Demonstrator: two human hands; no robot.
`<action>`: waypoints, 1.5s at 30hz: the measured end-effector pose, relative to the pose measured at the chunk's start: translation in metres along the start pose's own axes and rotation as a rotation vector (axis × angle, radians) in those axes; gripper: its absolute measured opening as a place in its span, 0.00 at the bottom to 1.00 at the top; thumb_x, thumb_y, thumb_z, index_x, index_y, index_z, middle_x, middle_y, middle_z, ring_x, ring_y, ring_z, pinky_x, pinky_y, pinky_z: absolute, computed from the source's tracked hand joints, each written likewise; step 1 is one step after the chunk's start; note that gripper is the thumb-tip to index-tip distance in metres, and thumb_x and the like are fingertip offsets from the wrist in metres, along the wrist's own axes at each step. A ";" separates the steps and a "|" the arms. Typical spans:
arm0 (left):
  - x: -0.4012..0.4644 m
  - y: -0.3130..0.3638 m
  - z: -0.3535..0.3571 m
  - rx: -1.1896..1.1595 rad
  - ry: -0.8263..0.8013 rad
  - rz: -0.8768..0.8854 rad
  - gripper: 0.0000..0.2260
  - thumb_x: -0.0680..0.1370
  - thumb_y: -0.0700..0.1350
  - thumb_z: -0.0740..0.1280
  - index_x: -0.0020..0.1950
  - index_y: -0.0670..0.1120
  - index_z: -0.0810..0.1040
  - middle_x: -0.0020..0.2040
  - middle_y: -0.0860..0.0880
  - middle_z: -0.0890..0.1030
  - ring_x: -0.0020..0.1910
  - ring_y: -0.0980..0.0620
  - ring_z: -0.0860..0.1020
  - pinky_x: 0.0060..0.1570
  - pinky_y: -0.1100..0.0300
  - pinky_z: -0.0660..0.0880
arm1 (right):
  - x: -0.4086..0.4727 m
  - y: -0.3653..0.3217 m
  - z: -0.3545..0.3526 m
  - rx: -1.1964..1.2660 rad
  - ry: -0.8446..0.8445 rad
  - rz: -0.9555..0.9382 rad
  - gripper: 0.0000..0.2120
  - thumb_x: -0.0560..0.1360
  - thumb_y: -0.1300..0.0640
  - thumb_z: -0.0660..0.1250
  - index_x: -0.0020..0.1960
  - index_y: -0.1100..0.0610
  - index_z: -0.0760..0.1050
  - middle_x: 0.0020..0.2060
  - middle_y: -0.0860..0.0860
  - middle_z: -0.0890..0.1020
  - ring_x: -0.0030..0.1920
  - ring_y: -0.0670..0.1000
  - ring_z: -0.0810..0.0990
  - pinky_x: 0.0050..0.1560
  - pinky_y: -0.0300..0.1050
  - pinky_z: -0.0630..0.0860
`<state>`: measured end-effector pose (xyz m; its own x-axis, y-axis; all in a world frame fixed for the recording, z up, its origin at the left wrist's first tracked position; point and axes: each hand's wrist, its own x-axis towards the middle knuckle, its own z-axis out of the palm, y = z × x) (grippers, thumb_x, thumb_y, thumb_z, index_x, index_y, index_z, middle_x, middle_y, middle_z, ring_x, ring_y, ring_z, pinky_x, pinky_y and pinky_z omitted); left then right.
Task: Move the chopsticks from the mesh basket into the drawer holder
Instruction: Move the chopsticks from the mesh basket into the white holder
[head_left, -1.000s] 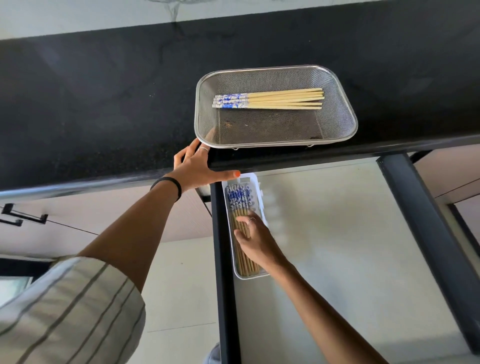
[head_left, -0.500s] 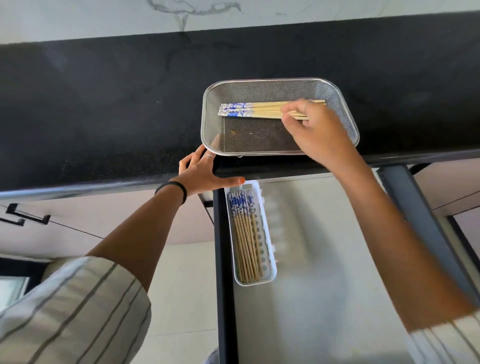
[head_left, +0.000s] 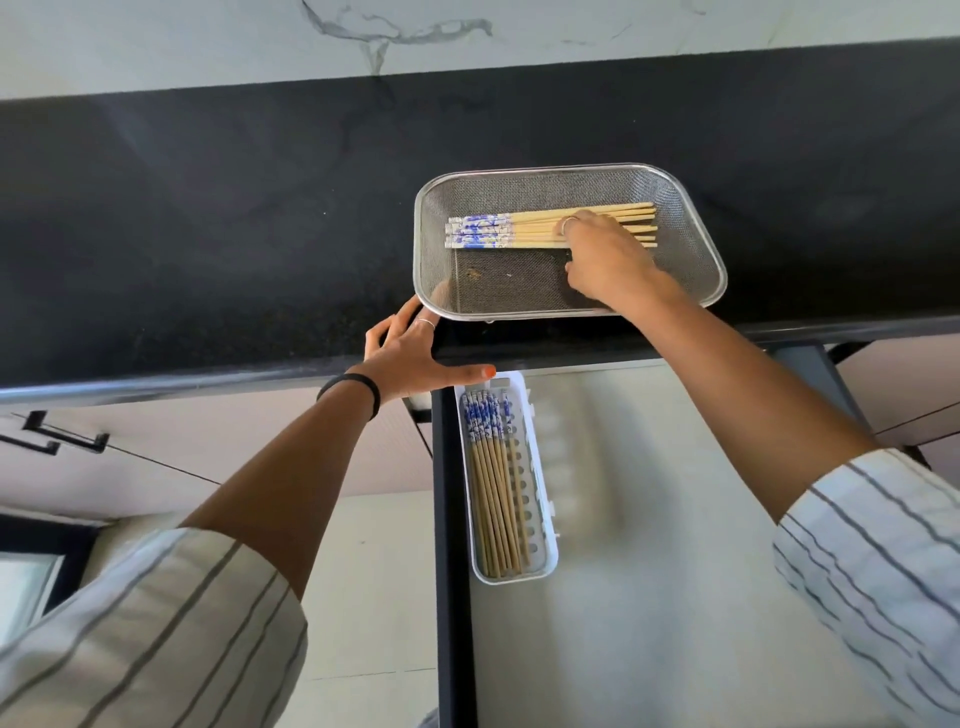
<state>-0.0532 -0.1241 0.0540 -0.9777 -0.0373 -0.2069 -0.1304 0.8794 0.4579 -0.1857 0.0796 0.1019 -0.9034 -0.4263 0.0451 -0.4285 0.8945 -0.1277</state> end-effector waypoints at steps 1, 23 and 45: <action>0.000 0.000 0.001 -0.004 -0.002 -0.004 0.50 0.59 0.76 0.63 0.73 0.64 0.41 0.76 0.54 0.49 0.72 0.55 0.44 0.67 0.57 0.40 | 0.000 -0.001 -0.001 -0.005 0.011 -0.010 0.19 0.73 0.67 0.66 0.63 0.63 0.73 0.61 0.58 0.75 0.61 0.60 0.74 0.61 0.55 0.74; -0.002 0.004 -0.003 -0.018 -0.004 -0.002 0.50 0.61 0.73 0.65 0.73 0.63 0.39 0.76 0.51 0.51 0.73 0.54 0.45 0.65 0.59 0.38 | 0.007 -0.001 0.001 -0.082 -0.057 -0.152 0.19 0.73 0.72 0.62 0.63 0.63 0.69 0.58 0.60 0.71 0.57 0.62 0.73 0.52 0.57 0.74; -0.003 0.002 0.000 -0.052 0.055 0.007 0.43 0.64 0.68 0.68 0.73 0.60 0.53 0.75 0.54 0.55 0.72 0.57 0.48 0.65 0.61 0.39 | -0.168 -0.025 -0.051 0.659 -0.413 -0.169 0.07 0.80 0.51 0.57 0.47 0.50 0.72 0.34 0.50 0.74 0.35 0.52 0.73 0.42 0.52 0.73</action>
<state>-0.0504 -0.1223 0.0553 -0.9859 -0.0589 -0.1565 -0.1309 0.8541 0.5034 -0.0244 0.1359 0.1481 -0.6937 -0.6797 -0.2383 -0.3460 0.6047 -0.7174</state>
